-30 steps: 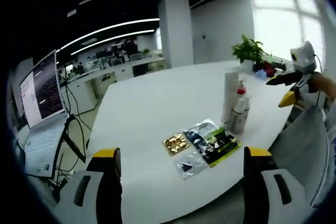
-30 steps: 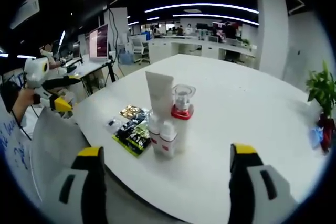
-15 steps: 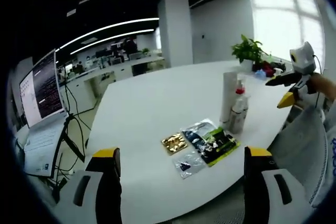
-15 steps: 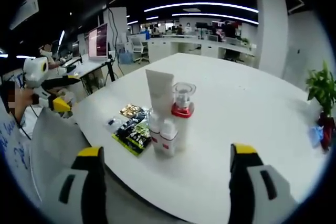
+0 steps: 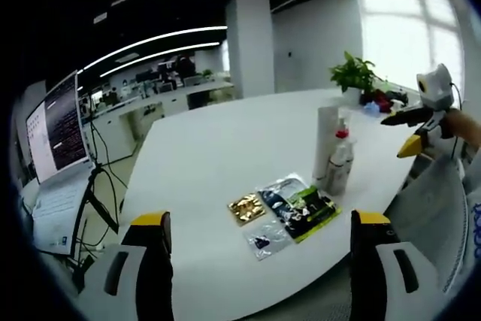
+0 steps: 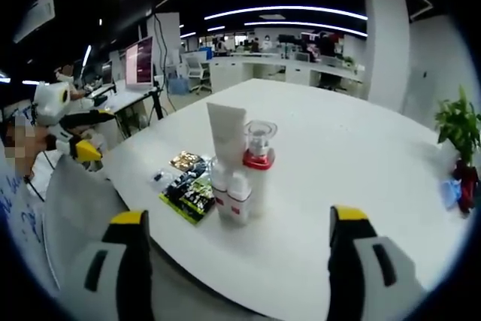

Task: Arrange the skincare products in the storage area until every visible bottle or jar stands upright without overlapping.

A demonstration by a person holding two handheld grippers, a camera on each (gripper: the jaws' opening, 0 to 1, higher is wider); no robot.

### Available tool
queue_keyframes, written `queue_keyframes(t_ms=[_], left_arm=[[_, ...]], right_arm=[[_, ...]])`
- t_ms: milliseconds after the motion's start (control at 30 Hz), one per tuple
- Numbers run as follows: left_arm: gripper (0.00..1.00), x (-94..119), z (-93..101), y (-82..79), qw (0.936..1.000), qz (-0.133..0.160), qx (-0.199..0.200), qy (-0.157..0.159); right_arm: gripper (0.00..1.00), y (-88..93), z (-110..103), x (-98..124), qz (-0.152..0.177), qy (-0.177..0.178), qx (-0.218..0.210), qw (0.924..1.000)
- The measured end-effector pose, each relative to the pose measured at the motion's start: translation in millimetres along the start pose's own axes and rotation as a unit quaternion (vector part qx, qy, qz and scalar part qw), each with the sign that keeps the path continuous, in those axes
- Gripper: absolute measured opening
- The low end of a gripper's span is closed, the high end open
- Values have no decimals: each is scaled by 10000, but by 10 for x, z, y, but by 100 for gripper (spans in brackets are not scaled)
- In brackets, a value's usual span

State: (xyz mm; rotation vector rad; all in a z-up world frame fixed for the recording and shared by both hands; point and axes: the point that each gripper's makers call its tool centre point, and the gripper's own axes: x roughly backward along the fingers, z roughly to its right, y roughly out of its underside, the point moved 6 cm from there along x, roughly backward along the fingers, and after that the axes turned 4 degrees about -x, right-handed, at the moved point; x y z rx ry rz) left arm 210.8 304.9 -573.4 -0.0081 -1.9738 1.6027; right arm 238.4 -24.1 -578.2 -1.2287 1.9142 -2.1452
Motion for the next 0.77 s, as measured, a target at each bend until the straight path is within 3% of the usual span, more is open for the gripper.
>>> queue_keyframes(t_ms=[767], left_arm=[[97,-58,75,-22,9994,-49,-107,322]], right_arm=[[100,37,-8,4,-17,55,-44,10000]])
